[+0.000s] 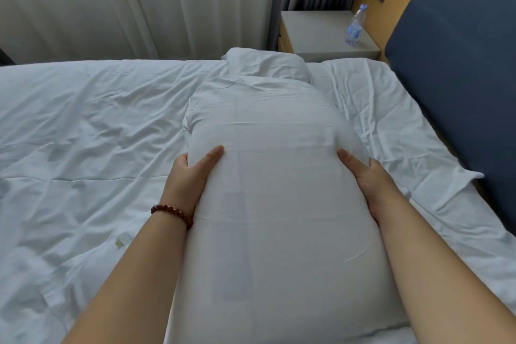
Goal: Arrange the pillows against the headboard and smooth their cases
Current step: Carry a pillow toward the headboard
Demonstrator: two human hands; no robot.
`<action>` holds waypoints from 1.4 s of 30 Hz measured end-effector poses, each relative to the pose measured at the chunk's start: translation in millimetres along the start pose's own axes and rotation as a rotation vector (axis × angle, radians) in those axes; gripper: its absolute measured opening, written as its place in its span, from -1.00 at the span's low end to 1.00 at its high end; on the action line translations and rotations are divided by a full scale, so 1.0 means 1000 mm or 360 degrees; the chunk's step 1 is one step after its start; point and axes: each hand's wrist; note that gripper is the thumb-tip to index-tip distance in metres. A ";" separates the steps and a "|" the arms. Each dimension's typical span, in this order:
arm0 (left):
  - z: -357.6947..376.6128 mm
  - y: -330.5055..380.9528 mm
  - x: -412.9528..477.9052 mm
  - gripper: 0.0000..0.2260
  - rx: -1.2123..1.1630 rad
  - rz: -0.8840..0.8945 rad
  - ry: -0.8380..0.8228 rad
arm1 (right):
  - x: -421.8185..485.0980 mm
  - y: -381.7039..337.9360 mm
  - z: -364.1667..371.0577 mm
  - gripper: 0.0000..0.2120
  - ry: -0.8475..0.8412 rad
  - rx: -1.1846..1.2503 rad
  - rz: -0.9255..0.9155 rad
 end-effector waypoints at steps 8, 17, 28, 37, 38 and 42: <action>0.037 -0.009 -0.086 -0.44 -0.0055 0.0199 -0.0001 | -0.076 -0.021 -0.077 -0.30 0.0118 0.0022 -0.0304; 0.117 -0.013 -0.201 -0.49 -0.0177 0.0459 0.0109 | -0.128 -0.028 -0.194 -0.41 0.0083 0.0111 -0.0633; 0.208 -0.016 -0.280 -0.51 -0.0210 0.0627 0.0131 | -0.152 -0.035 -0.311 -0.53 0.0114 0.0139 -0.0724; 0.250 -0.014 -0.285 -0.49 -0.0212 0.0633 0.0065 | -0.145 -0.020 -0.352 -0.56 0.0209 0.0187 -0.0714; 0.256 -0.013 -0.285 -0.51 -0.0212 0.0636 0.0071 | -0.142 -0.020 -0.357 -0.57 0.0203 0.0186 -0.0719; 0.288 -0.007 -0.284 -0.48 -0.0205 0.0671 0.0139 | -0.119 -0.024 -0.381 -0.69 0.0150 0.0198 -0.0715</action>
Point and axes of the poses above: each hand's wrist, its own x-axis towards the middle knuckle, its own z-axis out of the palm, y = z × x, and after that the axes turned 6 degrees about -z, right-handed
